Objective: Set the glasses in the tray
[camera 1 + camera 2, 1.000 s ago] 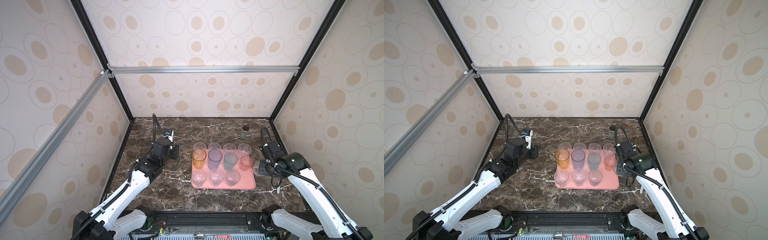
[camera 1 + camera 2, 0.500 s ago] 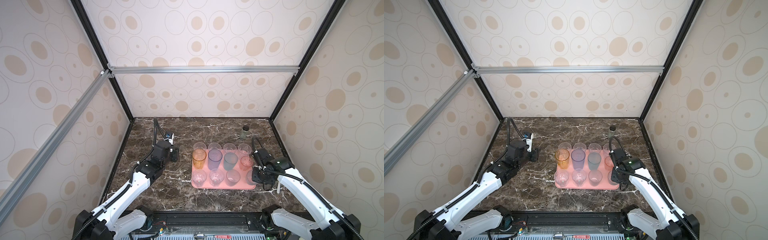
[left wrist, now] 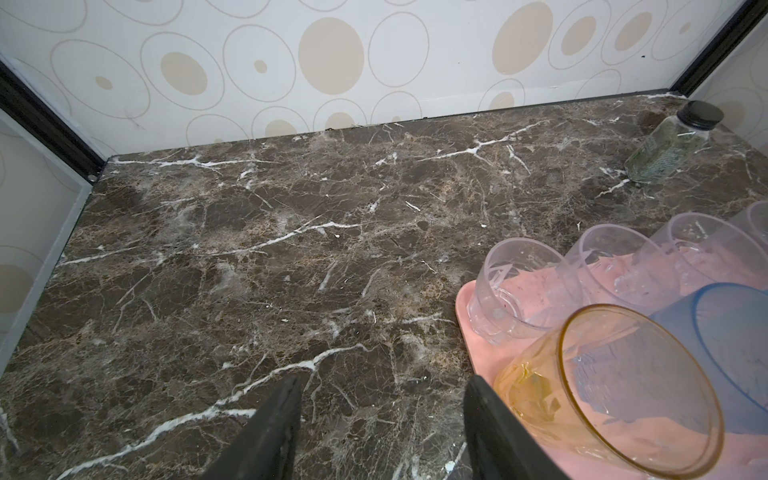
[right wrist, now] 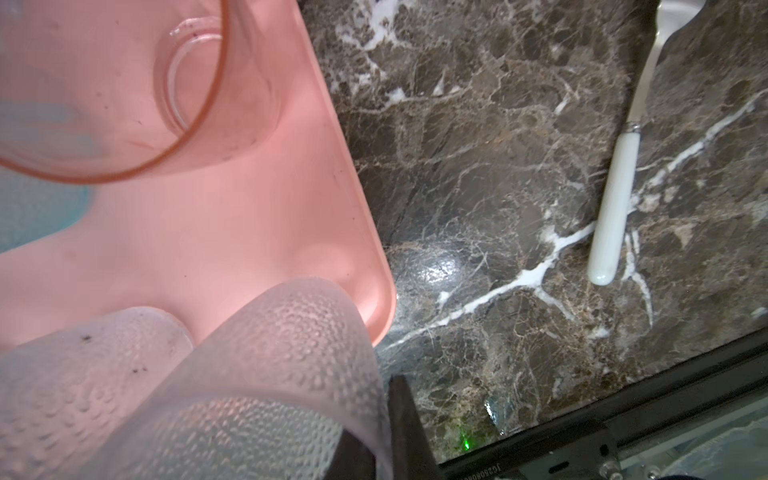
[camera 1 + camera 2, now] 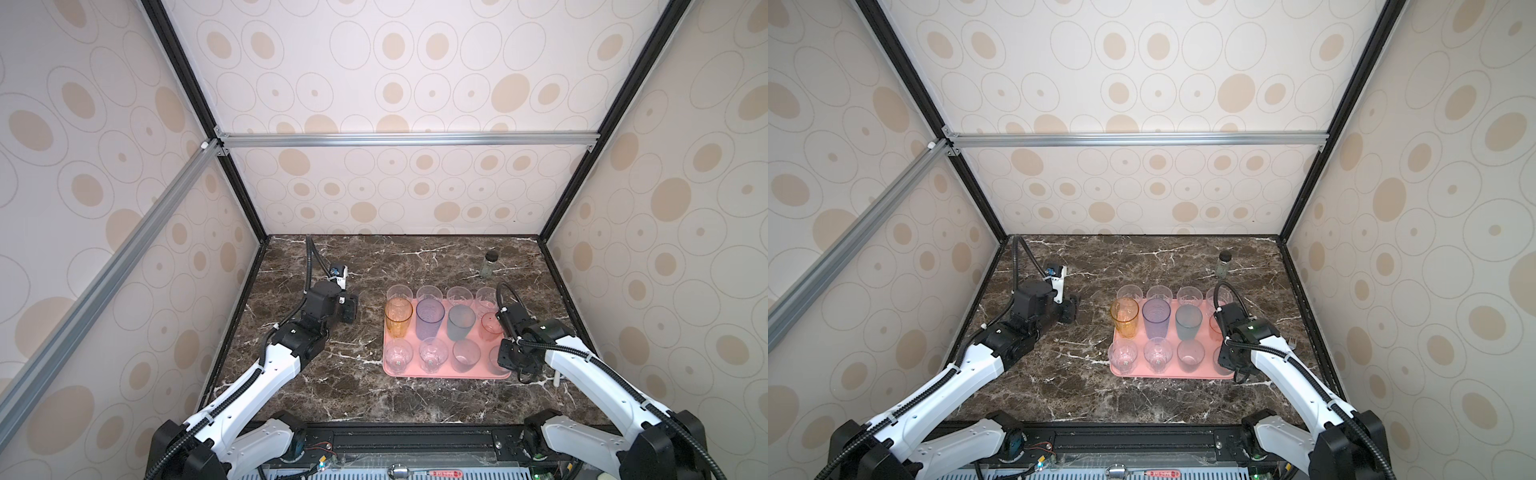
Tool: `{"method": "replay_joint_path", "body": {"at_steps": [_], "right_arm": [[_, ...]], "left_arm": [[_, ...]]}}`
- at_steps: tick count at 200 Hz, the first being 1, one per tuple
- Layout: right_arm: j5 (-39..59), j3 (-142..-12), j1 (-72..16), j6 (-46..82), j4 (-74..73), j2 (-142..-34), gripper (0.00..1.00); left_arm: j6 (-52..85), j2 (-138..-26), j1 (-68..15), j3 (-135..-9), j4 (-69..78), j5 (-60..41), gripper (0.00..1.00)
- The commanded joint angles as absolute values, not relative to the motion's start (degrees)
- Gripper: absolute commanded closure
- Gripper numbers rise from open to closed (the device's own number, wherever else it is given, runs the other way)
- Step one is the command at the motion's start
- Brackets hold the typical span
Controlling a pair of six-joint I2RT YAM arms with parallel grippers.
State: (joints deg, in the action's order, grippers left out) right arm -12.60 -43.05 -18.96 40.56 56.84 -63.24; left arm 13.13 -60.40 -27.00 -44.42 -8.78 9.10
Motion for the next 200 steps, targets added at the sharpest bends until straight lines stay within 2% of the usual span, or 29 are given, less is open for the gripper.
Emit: {"method": "replay_joint_path", "body": {"at_steps": [1, 26, 74, 139, 167, 186, 200], "right_arm": [[-14.5, -41.76, -18.94, 41.84, 55.68, -64.56, 0.9], [-13.5, -41.19, -18.98, 41.74, 54.78, -65.71, 0.86], [-13.9, -44.82, -18.99, 41.25, 58.62, -63.8, 0.67], [-21.86, -64.21, -18.96, 35.21, 65.63, -61.14, 0.61], [-31.36, -64.94, -18.92, 31.49, 56.06, -56.53, 0.52], [-34.6, -59.43, -18.9, 26.86, 44.08, -53.84, 0.38], [-37.02, -56.88, -17.95, 24.81, 37.31, -55.06, 0.31]], "left_arm": [[11.94, -60.03, -26.55, -44.22, -7.51, 8.61, 0.38], [11.52, -59.86, -26.54, -44.12, -7.73, 8.96, 0.38], [11.5, -59.66, -26.24, -44.34, -7.87, 9.05, 0.38], [10.71, -58.08, -25.65, -45.55, -7.7, 11.35, 0.37], [8.68, -51.31, -25.15, -41.3, 0.18, 15.47, 0.33], [6.21, -46.11, -25.08, -34.1, 9.36, 18.29, 0.26], [5.31, -45.92, -24.75, -30.92, 14.54, 20.69, 0.22]]}}
